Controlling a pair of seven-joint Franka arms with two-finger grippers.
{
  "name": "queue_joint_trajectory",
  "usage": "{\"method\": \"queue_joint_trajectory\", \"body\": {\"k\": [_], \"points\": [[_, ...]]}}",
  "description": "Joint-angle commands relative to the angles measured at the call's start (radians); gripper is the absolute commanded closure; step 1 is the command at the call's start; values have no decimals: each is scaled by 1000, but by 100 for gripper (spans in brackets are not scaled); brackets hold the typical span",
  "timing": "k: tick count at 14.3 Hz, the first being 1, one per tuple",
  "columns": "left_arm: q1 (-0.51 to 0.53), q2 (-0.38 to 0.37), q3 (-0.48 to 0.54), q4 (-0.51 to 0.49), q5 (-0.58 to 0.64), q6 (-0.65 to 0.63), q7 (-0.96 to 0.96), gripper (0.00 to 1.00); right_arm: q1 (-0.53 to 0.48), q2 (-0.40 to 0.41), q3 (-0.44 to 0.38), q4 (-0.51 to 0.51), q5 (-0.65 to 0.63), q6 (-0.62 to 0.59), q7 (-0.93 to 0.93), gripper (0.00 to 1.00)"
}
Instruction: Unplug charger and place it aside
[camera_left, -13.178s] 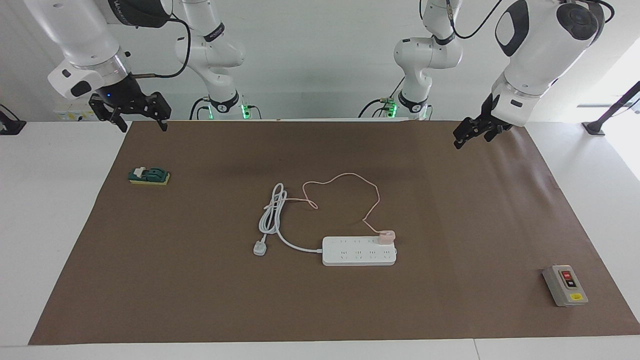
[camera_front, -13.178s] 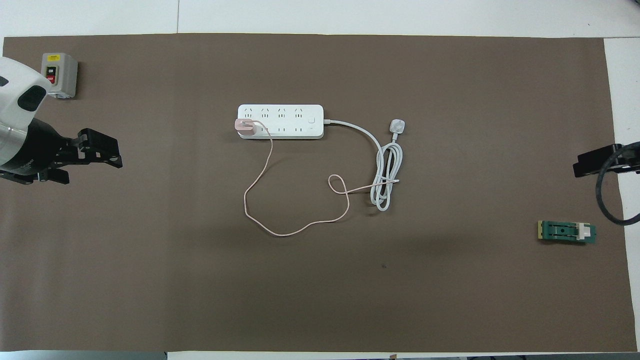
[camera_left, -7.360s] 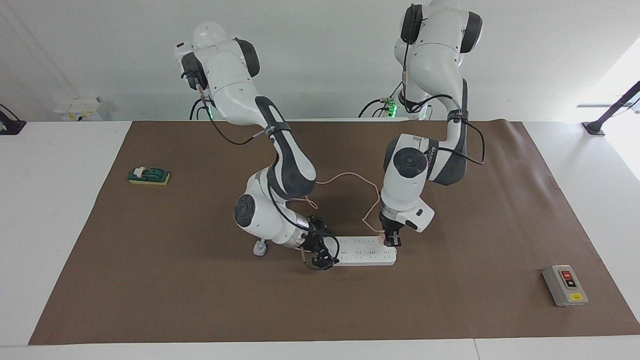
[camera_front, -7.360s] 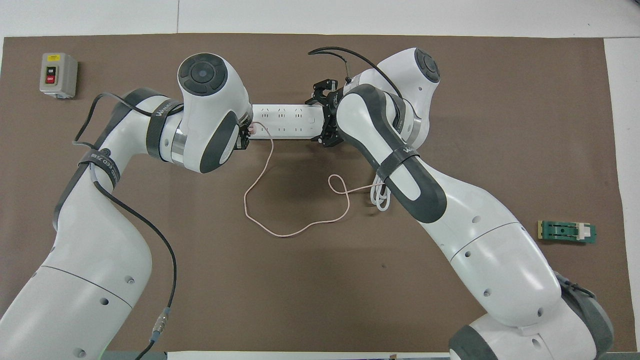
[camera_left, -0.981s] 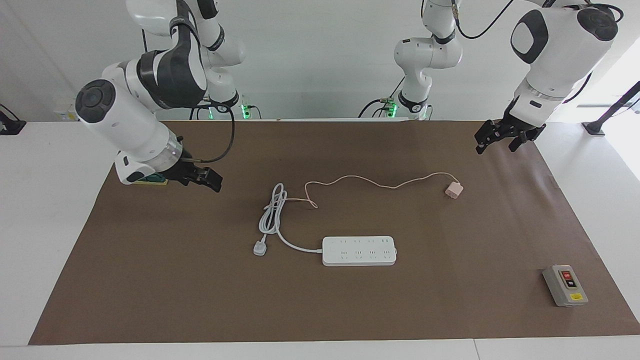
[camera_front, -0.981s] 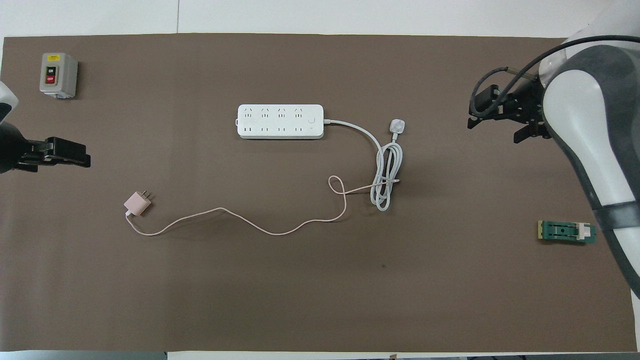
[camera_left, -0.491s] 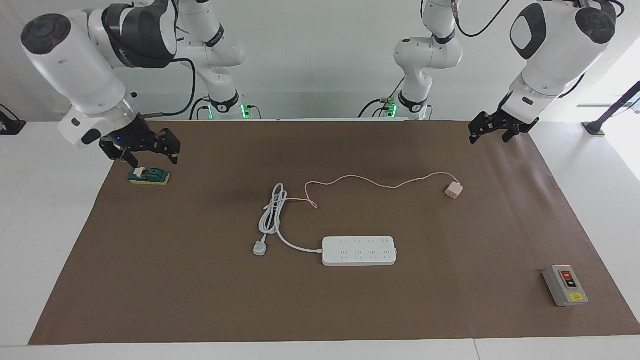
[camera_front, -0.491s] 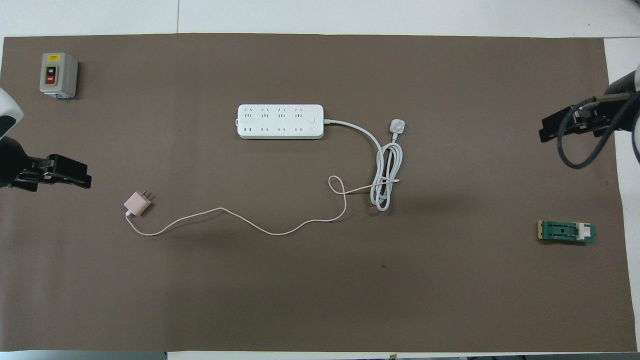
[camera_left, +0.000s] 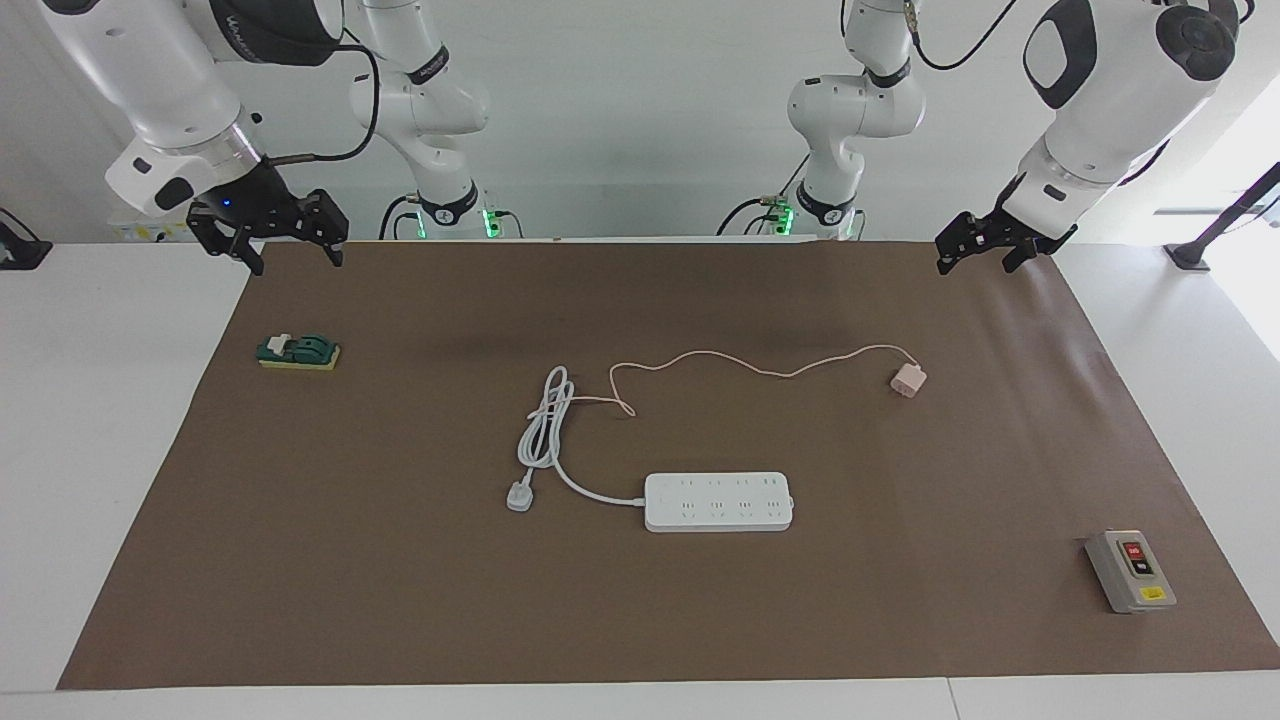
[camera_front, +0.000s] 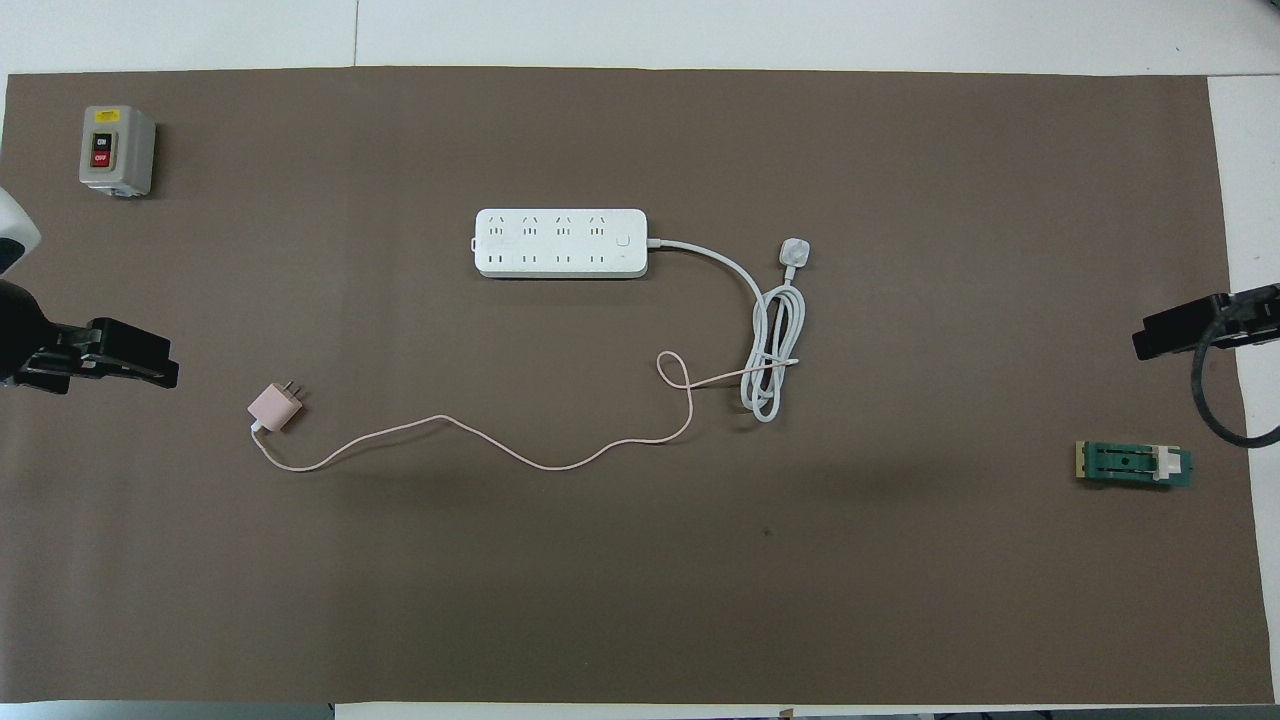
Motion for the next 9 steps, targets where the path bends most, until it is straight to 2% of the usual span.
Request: {"method": "queue_joint_trajectory", "body": {"k": [1, 9], "points": [[-20, -9, 13, -2, 16, 43, 11, 0, -26, -12, 25, -11, -18, 11, -9, 0], [-20, -9, 10, -5, 16, 50, 20, 0, -38, -15, 29, 1, -17, 5, -6, 0]]}}
